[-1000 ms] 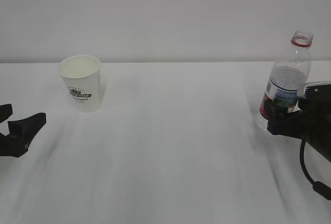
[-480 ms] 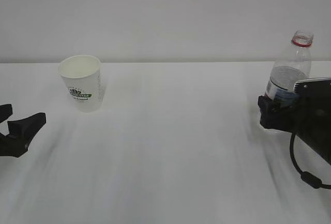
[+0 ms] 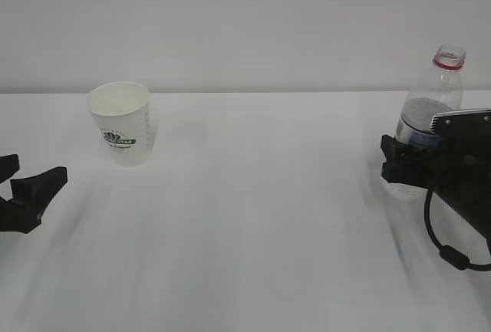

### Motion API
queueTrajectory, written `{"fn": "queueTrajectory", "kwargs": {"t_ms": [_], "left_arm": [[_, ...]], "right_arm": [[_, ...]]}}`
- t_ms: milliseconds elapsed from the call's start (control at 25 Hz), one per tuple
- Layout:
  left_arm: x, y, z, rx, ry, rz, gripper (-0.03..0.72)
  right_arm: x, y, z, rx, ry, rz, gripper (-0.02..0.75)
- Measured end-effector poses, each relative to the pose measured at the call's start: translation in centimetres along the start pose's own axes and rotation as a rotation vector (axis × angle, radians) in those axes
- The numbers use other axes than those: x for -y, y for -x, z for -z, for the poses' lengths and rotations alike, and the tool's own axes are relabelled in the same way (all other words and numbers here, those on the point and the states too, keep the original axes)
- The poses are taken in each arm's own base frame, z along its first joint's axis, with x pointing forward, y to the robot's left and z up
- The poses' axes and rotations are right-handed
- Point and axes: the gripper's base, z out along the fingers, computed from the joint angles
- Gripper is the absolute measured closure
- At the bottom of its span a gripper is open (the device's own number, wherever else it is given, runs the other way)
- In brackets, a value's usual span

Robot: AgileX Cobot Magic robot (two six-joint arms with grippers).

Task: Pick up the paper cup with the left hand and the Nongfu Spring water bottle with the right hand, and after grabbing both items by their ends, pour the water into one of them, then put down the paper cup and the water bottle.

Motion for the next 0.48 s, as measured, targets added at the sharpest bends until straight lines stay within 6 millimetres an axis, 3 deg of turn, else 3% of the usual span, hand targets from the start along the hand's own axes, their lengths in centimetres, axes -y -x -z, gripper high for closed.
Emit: {"fn": "queueTrajectory", "kwargs": {"t_ms": [480], "left_arm": [[0.10, -0.01, 0.00, -0.001, -0.011, -0.005, 0.109]], "right_arm": [[0.00, 0.00, 0.00, 0.000, 0.000, 0.000, 0.200]]}}
